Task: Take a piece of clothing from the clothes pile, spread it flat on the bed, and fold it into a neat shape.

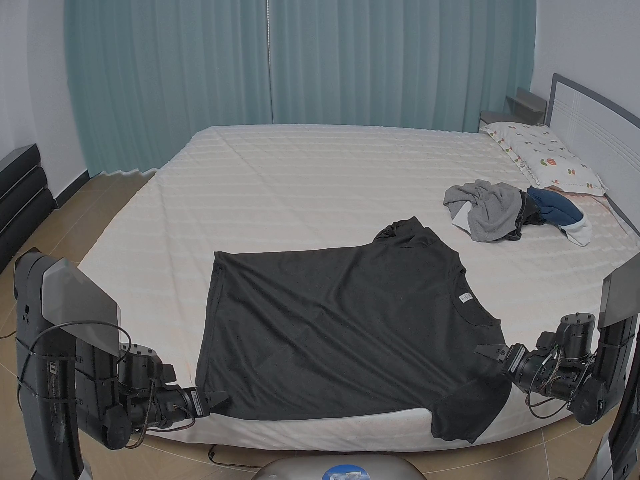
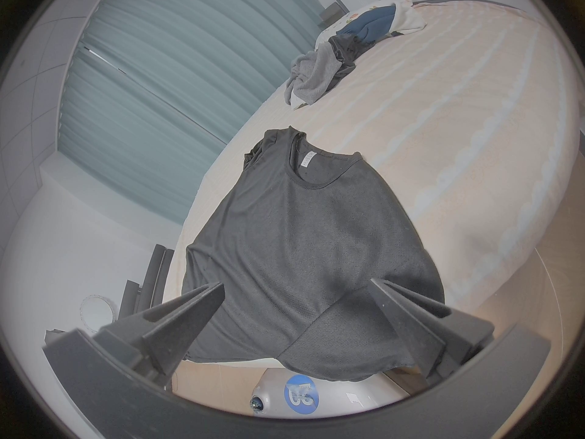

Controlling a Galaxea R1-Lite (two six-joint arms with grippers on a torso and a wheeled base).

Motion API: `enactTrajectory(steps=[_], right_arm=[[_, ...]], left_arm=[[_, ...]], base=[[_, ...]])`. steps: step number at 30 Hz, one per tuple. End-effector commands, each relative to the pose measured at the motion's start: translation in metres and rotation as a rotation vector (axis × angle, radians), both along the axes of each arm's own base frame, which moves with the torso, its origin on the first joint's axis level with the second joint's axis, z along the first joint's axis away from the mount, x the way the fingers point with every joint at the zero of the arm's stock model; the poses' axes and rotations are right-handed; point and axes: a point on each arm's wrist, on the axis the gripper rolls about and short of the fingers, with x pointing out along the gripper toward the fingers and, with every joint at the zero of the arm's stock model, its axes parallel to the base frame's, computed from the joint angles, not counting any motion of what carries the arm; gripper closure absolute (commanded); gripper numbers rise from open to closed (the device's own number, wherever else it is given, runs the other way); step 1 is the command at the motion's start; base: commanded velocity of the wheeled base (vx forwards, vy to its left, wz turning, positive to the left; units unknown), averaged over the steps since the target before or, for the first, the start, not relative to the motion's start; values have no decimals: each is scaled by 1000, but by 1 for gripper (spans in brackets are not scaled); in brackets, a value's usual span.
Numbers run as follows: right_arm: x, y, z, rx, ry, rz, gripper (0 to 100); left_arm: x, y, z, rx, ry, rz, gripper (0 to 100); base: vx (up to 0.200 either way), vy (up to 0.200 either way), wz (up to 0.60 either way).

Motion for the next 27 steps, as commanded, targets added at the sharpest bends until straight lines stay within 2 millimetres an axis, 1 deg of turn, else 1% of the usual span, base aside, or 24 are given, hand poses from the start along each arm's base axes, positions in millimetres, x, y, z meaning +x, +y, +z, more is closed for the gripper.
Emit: enactTrajectory(steps=[1,7,9,13,16,19,20,22,25,27], right_arm=[[1,0,0,1,-10,-2,0],[1,-1,0,1,-8,-5,0],[1,-3,1,-1,-14,-15,0],[3,-12,3,-10,-27,-47,0],[3,-16,3,-22,-31,-60,0],[5,-29,4,-74,-52,-87,0],[5,-29,4,-74,-52,-87,0],[6,-38,1,-104,-48,-107,0],[8,-43,1,-106,-50,-124,0],[8,-43,-4,-105,-25,-122,0]], left_arm=[[-10,5,0,5,40,14,100],[-13,11,1,6,51,41,100],[-17,13,4,2,47,50,100],[-22,13,9,1,36,56,100],[-22,13,10,-3,38,76,100],[-22,14,13,-42,51,143,100],[-22,14,13,-42,51,143,100],[-21,11,19,-90,47,173,100],[-21,10,27,-134,37,203,100],[-21,9,27,-145,41,210,100]], base=[[0,0,0],[0,0,0],[0,0,0],[0,0,0],[0,0,0],[0,0,0],[0,0,0],[0,0,0],[0,0,0],[0,0,0]])
